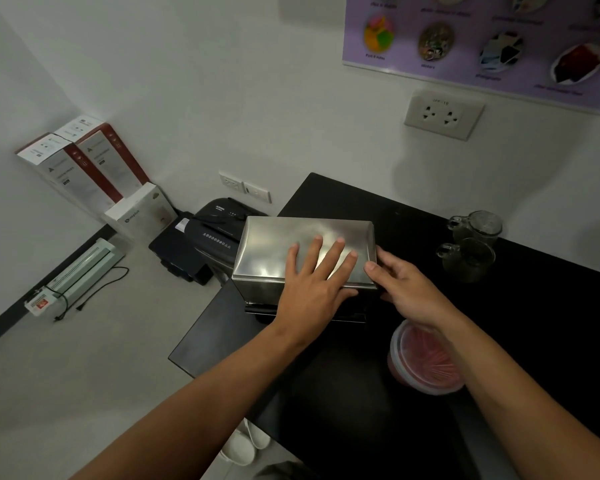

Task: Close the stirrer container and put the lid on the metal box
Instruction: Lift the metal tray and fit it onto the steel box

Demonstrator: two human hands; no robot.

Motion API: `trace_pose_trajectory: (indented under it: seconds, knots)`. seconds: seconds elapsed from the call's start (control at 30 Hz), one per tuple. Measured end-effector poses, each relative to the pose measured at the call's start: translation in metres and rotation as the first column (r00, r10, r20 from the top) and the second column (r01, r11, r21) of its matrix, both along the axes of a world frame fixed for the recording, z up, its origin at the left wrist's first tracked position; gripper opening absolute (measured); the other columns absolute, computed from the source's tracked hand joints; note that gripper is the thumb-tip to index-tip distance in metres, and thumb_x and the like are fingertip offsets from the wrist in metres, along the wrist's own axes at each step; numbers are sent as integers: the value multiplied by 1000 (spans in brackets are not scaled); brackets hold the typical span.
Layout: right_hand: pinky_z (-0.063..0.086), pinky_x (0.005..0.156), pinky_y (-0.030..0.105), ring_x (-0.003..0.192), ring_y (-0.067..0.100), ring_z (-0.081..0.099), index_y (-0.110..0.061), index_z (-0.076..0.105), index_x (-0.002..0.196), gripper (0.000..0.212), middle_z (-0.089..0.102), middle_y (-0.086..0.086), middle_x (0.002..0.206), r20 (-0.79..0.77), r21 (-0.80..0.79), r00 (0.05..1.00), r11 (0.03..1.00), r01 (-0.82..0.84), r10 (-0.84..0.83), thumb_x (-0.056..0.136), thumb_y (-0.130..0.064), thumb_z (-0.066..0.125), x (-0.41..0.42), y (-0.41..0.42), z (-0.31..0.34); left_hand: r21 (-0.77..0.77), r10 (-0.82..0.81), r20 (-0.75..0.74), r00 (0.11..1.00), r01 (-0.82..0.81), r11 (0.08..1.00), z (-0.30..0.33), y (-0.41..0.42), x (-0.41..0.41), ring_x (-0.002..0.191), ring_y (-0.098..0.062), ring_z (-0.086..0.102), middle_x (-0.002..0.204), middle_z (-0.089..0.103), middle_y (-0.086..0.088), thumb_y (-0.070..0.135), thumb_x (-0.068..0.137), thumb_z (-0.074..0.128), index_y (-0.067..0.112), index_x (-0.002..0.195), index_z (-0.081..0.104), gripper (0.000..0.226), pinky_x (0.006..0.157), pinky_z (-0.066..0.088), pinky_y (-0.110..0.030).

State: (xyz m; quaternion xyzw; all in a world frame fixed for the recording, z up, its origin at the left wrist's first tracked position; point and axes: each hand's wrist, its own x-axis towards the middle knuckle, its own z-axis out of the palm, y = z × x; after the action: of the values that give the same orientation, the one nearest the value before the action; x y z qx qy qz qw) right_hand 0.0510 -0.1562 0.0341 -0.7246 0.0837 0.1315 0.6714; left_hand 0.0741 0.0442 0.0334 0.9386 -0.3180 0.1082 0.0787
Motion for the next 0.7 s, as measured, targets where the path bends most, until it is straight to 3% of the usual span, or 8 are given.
trace_pose_trajectory:
  seconds: [0.1,0.23,0.37,0.47,0.53,0.63,0.7]
  knots:
    - [52,107,38,119,10,70,-35,48,153,49,74,-5,129,5,-18,999,999,35,-35,105,-30,57,-1,2,-2,-19,-10,12,1000,10,1000,-3,1,1,147,-46,46,158,53,-14,42,94,73,14,148,60,62,116,32,-70]
    - [51,103,29,115,-1,68,-60,51,132,37,74,-21,121,0,-69,1000,997,23,-23,104,-37,59,0,0,0,-85,-22,-42,999,19,996,-1,2,2,151,-44,41,160,51,-14,46,97,68,14,148,58,62,120,27,-69]
    - [49,111,39,124,8,65,-36,44,154,55,64,-6,143,17,-105,998,993,57,-55,102,-41,60,6,-1,-3,-232,-37,-93,995,14,973,10,10,8,144,-38,51,150,62,-14,47,101,52,11,139,65,54,117,35,-59]
    - [40,118,42,136,11,52,-27,40,158,65,51,-2,157,26,-155,982,970,186,-185,101,-50,59,20,-1,-1,-334,-81,-140,987,30,942,26,14,35,123,-36,64,132,71,-16,31,104,57,5,130,69,39,105,48,-52]
    - [39,118,38,139,10,48,-25,43,157,64,49,-3,158,38,-138,965,955,262,-259,101,-54,55,36,2,2,-325,-73,-231,970,-6,946,37,13,60,125,-35,64,134,71,-17,29,107,52,4,134,67,40,106,49,-46]
    - [39,101,24,132,8,53,-20,50,151,57,57,-8,145,60,-153,956,944,294,-288,104,-53,49,60,12,9,-225,-32,-358,933,-53,973,46,9,89,134,-30,59,144,66,-13,36,111,40,11,144,61,46,112,45,-42]
    - [44,85,21,116,6,62,-25,61,135,42,65,-14,126,57,-178,957,940,291,-286,103,-50,51,70,21,9,-140,-17,-392,920,-41,989,45,6,96,132,-29,61,145,66,-9,38,111,37,16,145,61,47,111,47,-43]
